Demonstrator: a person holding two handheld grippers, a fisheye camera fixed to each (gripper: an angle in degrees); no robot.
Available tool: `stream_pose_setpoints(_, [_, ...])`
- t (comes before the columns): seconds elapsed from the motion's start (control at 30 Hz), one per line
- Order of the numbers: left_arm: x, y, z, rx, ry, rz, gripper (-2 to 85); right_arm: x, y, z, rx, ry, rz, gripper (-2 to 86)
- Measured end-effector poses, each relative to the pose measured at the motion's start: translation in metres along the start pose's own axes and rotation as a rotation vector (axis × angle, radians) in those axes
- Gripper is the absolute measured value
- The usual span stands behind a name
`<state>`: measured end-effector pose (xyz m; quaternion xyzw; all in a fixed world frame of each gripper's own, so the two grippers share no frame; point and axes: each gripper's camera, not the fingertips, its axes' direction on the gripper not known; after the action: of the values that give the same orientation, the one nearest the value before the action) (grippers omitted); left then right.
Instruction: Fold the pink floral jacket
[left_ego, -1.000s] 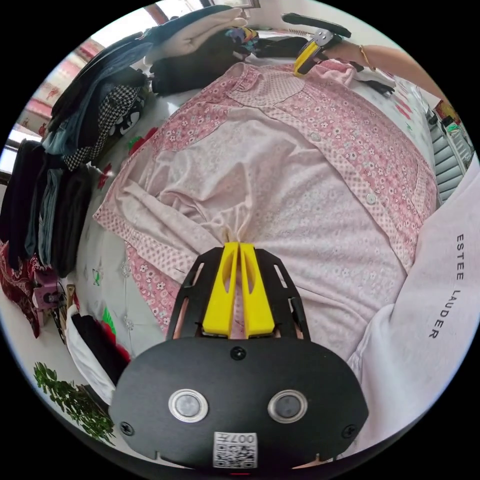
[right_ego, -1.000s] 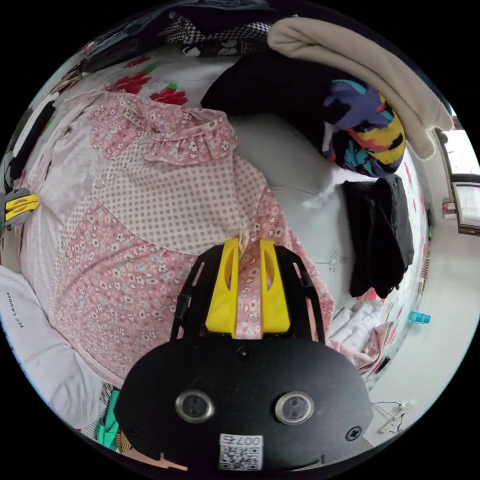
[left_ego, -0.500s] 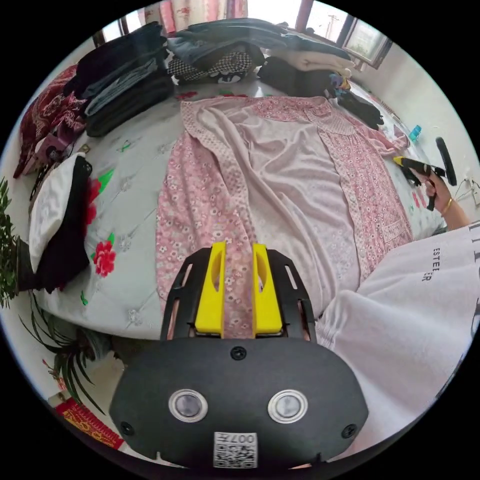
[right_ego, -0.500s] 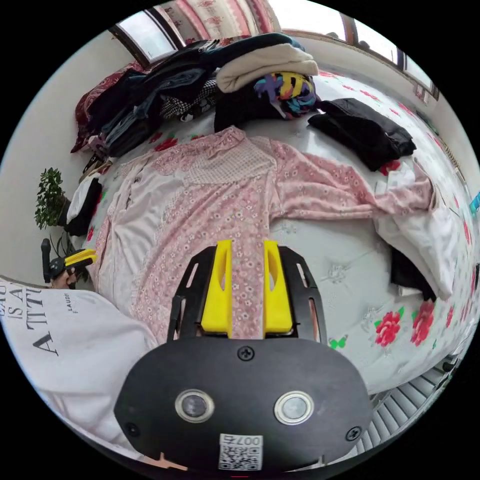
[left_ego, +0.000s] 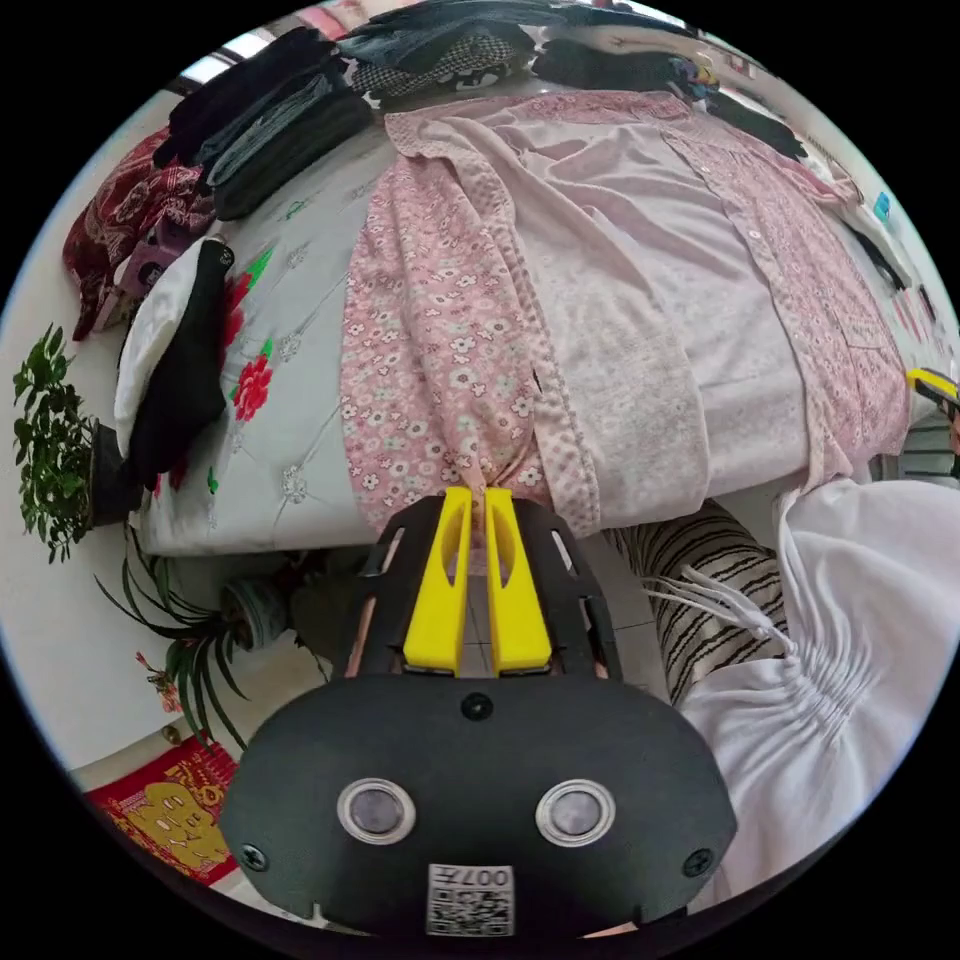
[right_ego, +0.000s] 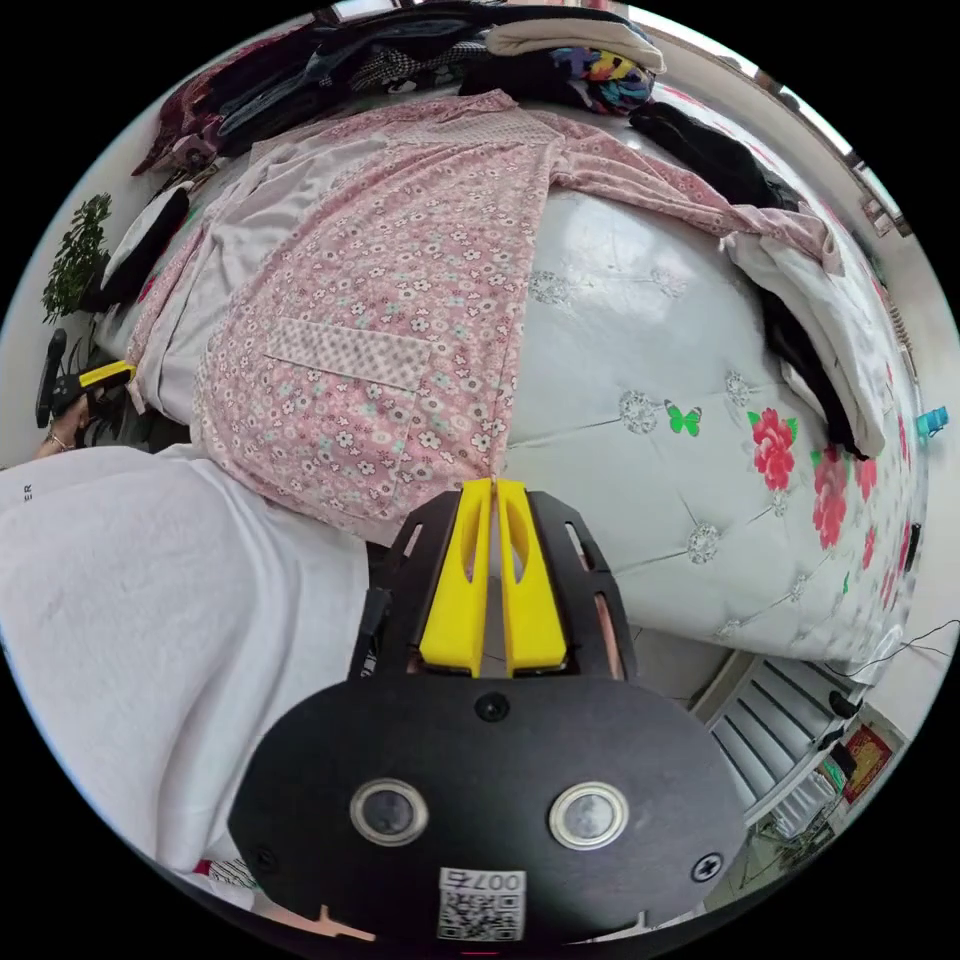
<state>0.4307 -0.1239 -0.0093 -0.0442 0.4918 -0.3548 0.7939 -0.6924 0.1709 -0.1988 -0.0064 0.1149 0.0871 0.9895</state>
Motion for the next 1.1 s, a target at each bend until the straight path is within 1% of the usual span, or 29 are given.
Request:
stream_pose_setpoints(0.03, [0.005, 0.000, 0.001, -0.017, -0.080, 0.062, 0.4, 0.005, 0.002, -0.003, 0.003, 0.016, -0.005, 0.6])
stream_pose_setpoints(0.1, [0.003, 0.003, 0.006, -0.030, -0.112, 0.083, 0.0, 0.017, 0.008, -0.004, 0.007, -0.002, 0.022, 0.2])
stream_pose_setpoints(0.17, [-0.012, 0.010, 0.008, -0.027, -0.042, 0.022, 0.2, 0.024, 0.016, 0.002, -0.020, -0.008, 0.023, 0.0])
stream_pose_setpoints(0.27, [-0.023, 0.019, 0.010, -0.022, 0.012, -0.048, 1.7, 0.023, 0.021, 0.010, -0.036, 0.014, 0.005, 0.1])
stream_pose_setpoints(0.33, [-0.022, 0.024, 0.010, -0.010, 0.058, -0.050, 4.0, 0.026, 0.019, 0.009, -0.030, 0.015, 0.024, 0.5])
stream_pose_setpoints(0.4, [-0.022, 0.030, 0.002, 0.016, 0.050, -0.059, 5.5, 0.031, 0.016, -0.002, -0.007, 0.076, 0.070, 1.1])
stream_pose_setpoints(0.47, [-0.028, 0.037, -0.015, 0.057, 0.040, -0.077, 8.1, 0.033, 0.011, -0.035, 0.138, 0.075, 0.047, 2.4])
stream_pose_setpoints(0.5, [-0.030, 0.038, -0.019, 0.072, 0.046, -0.084, 8.5, 0.033, 0.007, -0.042, 0.174, 0.059, 0.040, 2.8])
stream_pose_setpoints(0.57, [-0.044, 0.036, -0.025, 0.123, 0.079, -0.138, 9.9, 0.029, -0.021, -0.062, 0.274, -0.054, -0.015, 4.0])
stream_pose_setpoints(0.6, [-0.047, 0.033, -0.024, 0.128, 0.086, -0.151, 10.2, 0.027, -0.033, -0.065, 0.292, -0.084, -0.032, 4.4])
stream_pose_setpoints(0.7, [-0.059, 0.011, -0.005, 0.083, 0.139, -0.176, 10.6, -0.005, -0.100, -0.069, 0.321, -0.202, -0.150, 6.1])
stream_pose_setpoints(0.77, [-0.060, -0.009, 0.011, 0.016, 0.157, -0.148, 6.1, -0.055, -0.156, -0.066, 0.318, -0.301, -0.290, 7.3])
stream_pose_setpoints(0.8, [-0.059, -0.013, 0.012, 0.006, 0.165, -0.126, 4.2, -0.070, -0.168, -0.064, 0.312, -0.323, -0.329, 7.6])
stream_pose_setpoints(0.87, [-0.058, -0.024, 0.010, 0.012, 0.183, -0.079, 0.1, -0.139, -0.208, -0.049, 0.273, -0.389, -0.486, 8.5])
stream_pose_setpoints(0.97, [-0.065, -0.030, 0.005, -0.013, 0.210, -0.036, -0.7, -0.212, -0.240, -0.028, 0.224, -0.397, -0.615, 9.0])
stream_pose_setpoints(1.1, [-0.094, -0.027, -0.028, 0.047, 0.193, -0.065, -0.9, -0.268, -0.257, -0.004, 0.151, -0.396, -0.727, 9.4])
